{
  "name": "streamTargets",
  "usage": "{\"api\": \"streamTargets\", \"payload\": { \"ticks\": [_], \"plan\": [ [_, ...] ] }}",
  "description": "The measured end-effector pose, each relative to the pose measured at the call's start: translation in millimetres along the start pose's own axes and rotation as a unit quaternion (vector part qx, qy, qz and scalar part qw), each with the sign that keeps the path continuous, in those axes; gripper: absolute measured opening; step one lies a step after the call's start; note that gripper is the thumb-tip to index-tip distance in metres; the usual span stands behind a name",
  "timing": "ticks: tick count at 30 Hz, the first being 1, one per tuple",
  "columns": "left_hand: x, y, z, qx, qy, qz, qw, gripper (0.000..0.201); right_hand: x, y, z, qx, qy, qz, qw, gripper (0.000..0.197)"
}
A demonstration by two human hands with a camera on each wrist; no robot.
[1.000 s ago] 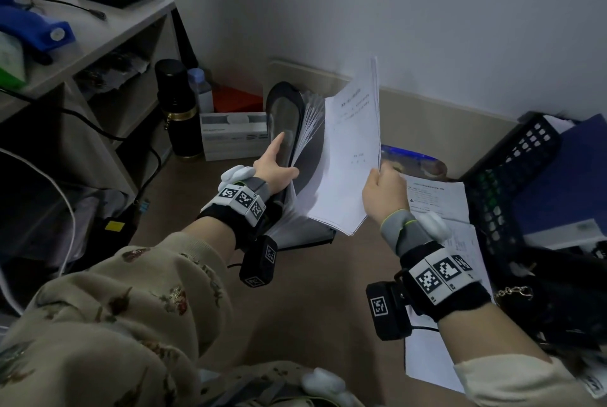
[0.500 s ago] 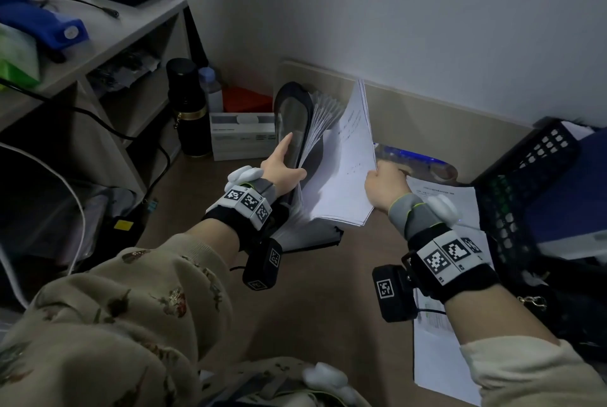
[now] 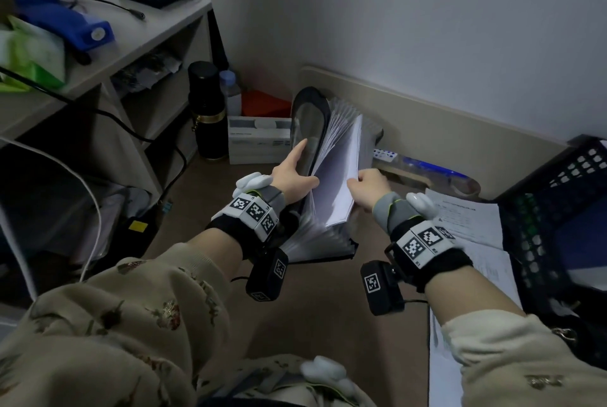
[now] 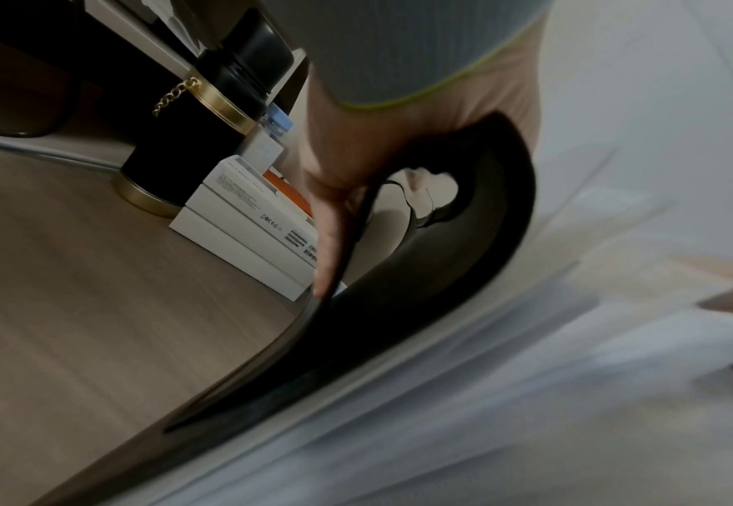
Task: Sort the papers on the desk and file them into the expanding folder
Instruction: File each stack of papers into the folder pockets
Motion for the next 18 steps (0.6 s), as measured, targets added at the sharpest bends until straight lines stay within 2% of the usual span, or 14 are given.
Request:
{"api": "streamTargets", "payload": {
  "ticks": [4, 9, 13, 16, 18],
  "plan": [
    [2, -2, -1, 0.0, -0.006, 0.001, 1.0, 0.087, 7, -5, 4, -0.094, -0.003, 0.001, 0.996, 0.037],
    [6, -6, -3, -0.009, -0.007, 0.0, 1.0, 0.088, 9, -6, 22, -0.2, -0.067, 0.002, 0.977, 0.039],
    [8, -7, -6, -0.016, -0.002, 0.002, 1.0, 0.088, 8, -2, 19, -0.132, -0.045, -0.02, 0.99, 0.048],
    [8, -8, -6, -0.015, 0.0, 0.005, 1.0, 0.09, 9, -1, 14, -0.063, 0.028, -0.032, 0.997, 0.037],
    [9, -8, -6, -0.018, 0.001, 0.006, 1.0, 0.088, 8, 0, 13, -0.033, 0.044, -0.039, 0.998, 0.031]
  ]
}}
Point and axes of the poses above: each hand's wrist, its own x-axis towards the middle knuckle, its own z-axis out of the palm, y = z × x, the point moved 3 cm from there along x, towards the middle knuckle
